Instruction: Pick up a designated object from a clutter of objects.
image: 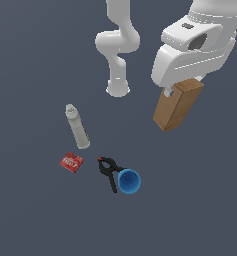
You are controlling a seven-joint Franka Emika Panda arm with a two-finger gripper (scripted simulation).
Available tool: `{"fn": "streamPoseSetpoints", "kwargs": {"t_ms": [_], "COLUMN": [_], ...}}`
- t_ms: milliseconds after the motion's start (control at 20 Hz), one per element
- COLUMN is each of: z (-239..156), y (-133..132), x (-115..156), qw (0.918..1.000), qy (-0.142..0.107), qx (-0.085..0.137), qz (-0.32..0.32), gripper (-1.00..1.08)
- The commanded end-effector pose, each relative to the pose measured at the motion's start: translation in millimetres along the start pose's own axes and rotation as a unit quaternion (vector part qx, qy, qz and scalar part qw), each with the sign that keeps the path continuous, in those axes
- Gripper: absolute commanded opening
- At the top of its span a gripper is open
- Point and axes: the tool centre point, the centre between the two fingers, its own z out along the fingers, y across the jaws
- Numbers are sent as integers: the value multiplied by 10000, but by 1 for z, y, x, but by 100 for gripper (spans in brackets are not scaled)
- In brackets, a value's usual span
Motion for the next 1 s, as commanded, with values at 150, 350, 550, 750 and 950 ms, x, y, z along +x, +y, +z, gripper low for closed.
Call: {"fn": "streamPoseSetpoints", "kwargs": {"t_ms": [150, 350, 550, 750, 950], "z": [-37, -53, -63, -69, -71], "y": [9, 13, 16, 18, 18], "x": [14, 21, 26, 29, 30], "qw": [10000, 10000, 10000, 10000, 10000], "qy": [42, 42, 42, 42, 42], "qx": [-13, -13, -13, -13, -13], "qz": [1, 1, 1, 1, 1], "gripper": [-100, -100, -100, -100, -100]}}
